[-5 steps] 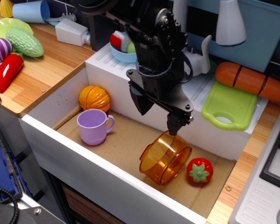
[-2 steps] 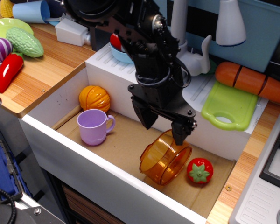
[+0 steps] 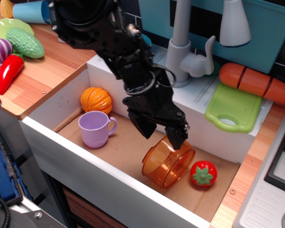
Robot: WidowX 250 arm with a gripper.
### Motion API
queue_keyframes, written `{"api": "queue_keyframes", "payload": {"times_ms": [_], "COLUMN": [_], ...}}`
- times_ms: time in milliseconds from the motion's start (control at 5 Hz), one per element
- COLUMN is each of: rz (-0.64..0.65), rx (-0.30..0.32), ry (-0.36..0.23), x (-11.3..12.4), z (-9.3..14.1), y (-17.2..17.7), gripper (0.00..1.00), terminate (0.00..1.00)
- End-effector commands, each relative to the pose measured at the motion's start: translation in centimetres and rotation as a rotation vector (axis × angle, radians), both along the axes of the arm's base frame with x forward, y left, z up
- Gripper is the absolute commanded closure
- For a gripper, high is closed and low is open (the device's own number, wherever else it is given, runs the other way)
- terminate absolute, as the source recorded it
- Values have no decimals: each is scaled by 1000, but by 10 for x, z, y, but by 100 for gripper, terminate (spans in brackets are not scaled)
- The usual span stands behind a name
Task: Flip orange pot upright in sink
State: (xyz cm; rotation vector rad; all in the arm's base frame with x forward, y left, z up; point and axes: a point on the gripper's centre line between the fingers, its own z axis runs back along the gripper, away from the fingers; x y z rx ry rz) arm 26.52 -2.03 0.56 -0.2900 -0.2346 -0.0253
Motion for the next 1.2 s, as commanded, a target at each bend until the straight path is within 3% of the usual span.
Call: {"api": "queue_keyframes", "payload": {"times_ms": [0,400,600,800,1000], "rz": [33,53,73,95,103], "rx": [-65,-90,-127,-159,-145], "ry": [-13,-13,-10,-17,-26], "x": [3,4,3,2,3], "z": [-4,-9,-15,-21,-22], "y": [1,-12,-17,-23,-26], "gripper": [0,0,100,100,100], "terminate": [0,0,0,0,0]}}
